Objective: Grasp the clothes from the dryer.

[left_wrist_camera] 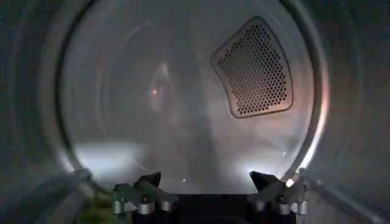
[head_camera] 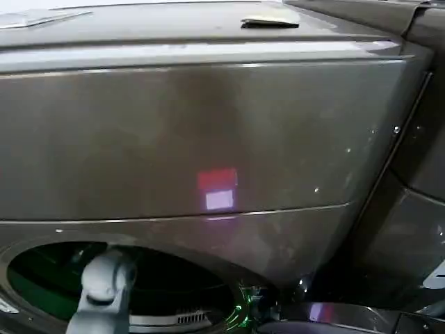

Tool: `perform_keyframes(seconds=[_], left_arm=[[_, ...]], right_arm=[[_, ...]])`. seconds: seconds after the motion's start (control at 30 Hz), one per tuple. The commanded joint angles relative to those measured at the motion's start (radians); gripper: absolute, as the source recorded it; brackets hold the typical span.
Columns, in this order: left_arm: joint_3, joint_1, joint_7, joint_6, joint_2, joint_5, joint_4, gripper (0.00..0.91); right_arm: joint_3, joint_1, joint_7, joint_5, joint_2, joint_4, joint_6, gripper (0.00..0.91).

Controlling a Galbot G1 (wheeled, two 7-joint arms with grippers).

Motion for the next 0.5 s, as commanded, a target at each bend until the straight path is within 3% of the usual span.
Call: perform_keyframes(seconds=[0.03,0.27,0.5], left_arm=[[0.018,-0.196,0.005,-0.037,-0.005,0.014,0.278,0.907],[0.020,-0.289,0.033,-0.054,-0.012,0.023,0.415,0.907],[0.103,-0.379,0.215,-0.023,0.035,0.156,0.557,0.907]], right_arm=[[0.001,0.002,0.000,0.002,0.000,-0.002,0.000,0.907],[0.002,0.000,-0.002,0.005,-0.001,-0.007,0.002,0.907],[0.002,0.002,-0.003,0.006,-0.001,-0.010,0.003,0.907]])
